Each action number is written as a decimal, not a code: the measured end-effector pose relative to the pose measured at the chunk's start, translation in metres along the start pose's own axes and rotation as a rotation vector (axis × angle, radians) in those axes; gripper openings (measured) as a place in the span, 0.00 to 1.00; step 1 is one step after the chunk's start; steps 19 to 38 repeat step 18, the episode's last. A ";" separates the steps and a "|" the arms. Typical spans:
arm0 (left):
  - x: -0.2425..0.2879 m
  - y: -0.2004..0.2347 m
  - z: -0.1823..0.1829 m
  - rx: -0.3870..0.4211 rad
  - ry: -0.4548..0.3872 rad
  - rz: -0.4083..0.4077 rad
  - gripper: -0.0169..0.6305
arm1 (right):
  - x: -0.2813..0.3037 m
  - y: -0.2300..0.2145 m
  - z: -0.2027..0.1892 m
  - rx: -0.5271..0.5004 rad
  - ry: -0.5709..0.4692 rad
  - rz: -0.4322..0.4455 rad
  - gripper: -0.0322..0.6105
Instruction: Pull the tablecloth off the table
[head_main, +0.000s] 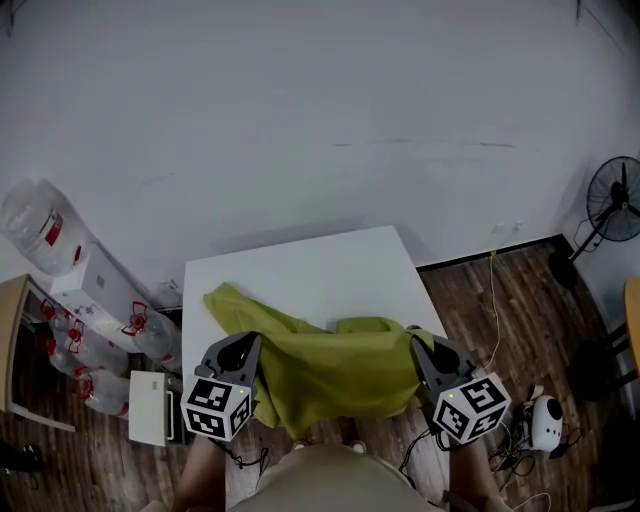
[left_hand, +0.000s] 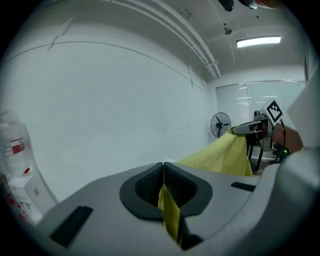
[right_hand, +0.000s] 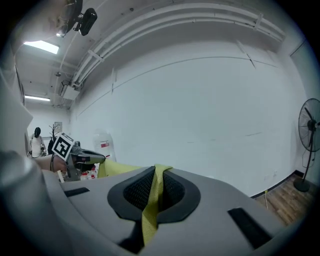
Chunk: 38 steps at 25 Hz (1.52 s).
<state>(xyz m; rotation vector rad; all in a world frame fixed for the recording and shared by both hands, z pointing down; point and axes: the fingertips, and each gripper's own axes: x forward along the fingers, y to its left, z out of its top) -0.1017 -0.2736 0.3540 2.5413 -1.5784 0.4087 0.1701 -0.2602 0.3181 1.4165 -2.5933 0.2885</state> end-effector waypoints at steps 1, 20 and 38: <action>0.000 0.001 -0.002 -0.001 0.005 -0.001 0.06 | 0.002 0.000 -0.003 0.002 0.006 0.004 0.10; 0.018 -0.007 0.003 0.002 0.019 -0.017 0.06 | 0.007 -0.021 -0.001 0.007 0.019 0.011 0.10; 0.018 -0.007 0.003 0.002 0.019 -0.017 0.06 | 0.007 -0.021 -0.001 0.007 0.019 0.011 0.10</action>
